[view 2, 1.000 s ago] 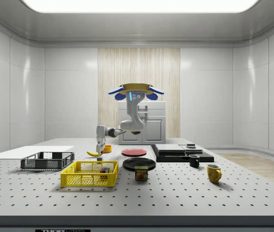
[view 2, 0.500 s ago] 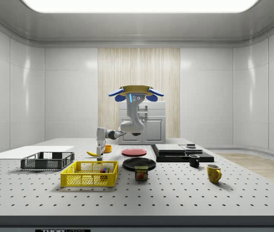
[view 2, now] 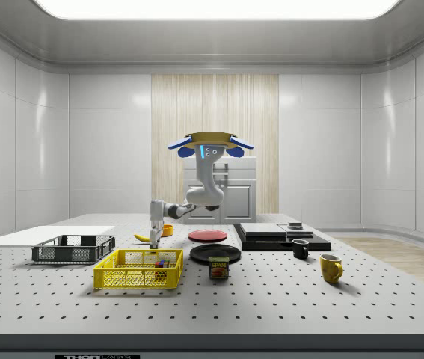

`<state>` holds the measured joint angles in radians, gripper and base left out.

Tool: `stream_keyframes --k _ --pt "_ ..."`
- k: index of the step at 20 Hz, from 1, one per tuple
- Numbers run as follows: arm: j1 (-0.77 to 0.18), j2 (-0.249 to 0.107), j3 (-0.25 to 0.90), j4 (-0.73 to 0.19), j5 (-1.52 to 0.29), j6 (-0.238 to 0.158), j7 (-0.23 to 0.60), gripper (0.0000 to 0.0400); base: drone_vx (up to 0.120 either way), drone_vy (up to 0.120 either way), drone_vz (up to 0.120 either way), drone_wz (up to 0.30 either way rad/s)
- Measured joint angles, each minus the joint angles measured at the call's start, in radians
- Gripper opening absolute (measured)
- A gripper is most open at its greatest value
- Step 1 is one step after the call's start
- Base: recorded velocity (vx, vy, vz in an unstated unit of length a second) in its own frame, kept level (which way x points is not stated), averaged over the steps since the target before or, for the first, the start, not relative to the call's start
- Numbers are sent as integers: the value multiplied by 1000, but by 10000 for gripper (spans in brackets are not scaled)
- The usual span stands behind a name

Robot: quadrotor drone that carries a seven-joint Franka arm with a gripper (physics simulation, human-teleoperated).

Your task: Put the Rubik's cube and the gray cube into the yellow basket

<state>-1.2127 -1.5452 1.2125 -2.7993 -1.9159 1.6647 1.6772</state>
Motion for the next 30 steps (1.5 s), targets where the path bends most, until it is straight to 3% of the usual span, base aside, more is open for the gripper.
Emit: stream_keyframes --k 12,15,18,30 --pt "-36 17 -36 46 -35 12 -2 400 0 0 0 0" --pt "-38 20 -42 50 -41 13 -3 327 0 0 0 0" --pt "-39 22 -45 52 -45 13 -3 286 0 0 0 0" --pt "-37 29 -47 52 -50 8 -5 252 0 0 0 0"
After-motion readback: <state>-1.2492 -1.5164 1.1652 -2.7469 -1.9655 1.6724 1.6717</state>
